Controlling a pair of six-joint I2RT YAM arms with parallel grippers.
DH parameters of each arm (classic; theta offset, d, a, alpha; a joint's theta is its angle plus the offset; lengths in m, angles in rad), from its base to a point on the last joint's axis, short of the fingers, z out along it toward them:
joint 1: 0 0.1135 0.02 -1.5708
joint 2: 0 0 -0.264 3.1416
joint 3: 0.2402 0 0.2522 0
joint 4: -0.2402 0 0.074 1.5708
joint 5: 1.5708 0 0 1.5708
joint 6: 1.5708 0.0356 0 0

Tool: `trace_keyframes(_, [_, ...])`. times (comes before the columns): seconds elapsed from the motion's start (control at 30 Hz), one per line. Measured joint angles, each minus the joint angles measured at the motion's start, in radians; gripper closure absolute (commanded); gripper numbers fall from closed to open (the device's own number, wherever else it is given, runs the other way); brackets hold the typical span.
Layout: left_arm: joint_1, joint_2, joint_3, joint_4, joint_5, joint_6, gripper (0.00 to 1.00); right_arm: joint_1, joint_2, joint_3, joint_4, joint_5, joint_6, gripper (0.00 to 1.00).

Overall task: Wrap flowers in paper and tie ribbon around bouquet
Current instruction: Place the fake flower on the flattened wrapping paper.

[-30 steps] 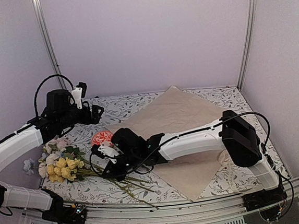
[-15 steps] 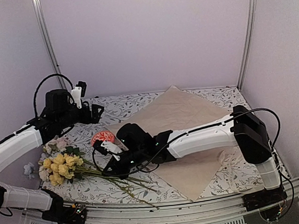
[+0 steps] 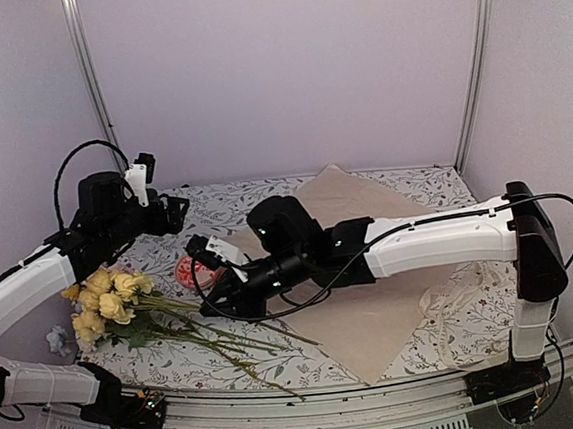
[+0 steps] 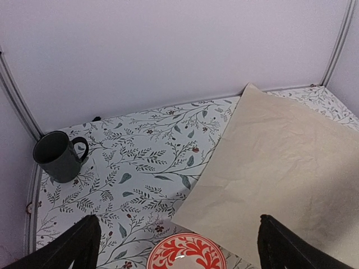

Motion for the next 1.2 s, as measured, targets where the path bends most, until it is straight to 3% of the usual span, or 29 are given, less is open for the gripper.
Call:
trace_keyframes(0.47, [0.001, 0.001, 0.0, 0.0, -0.045, 0.003, 0.01, -0.127, -0.39, -0.336, -0.211, 0.061, -0.066, 1.0])
trace_keyframes(0.7, [0.002, 0.001, 0.0, -0.001, -0.075, 0.003, 0.01, -0.303, -0.675, -0.518, -0.253, 0.079, -0.027, 1.0])
trace_keyframes(0.87, [0.002, 0.001, 0.0, -0.001, -0.087, 0.003, 0.01, -0.435, -0.8, -0.561, -0.251, 0.132, 0.065, 1.0])
trace_keyframes(1.0, [0.002, 0.001, 0.0, -0.001, -0.092, 0.003, 0.01, -0.478, -0.817, -0.561, -0.224, 0.312, 0.232, 1.0])
trace_keyframes(1.2, [0.002, 0.001, 0.0, -0.001, -0.09, 0.003, 0.01, -0.442, -0.765, -0.56, -0.118, 0.649, 0.496, 1.0])
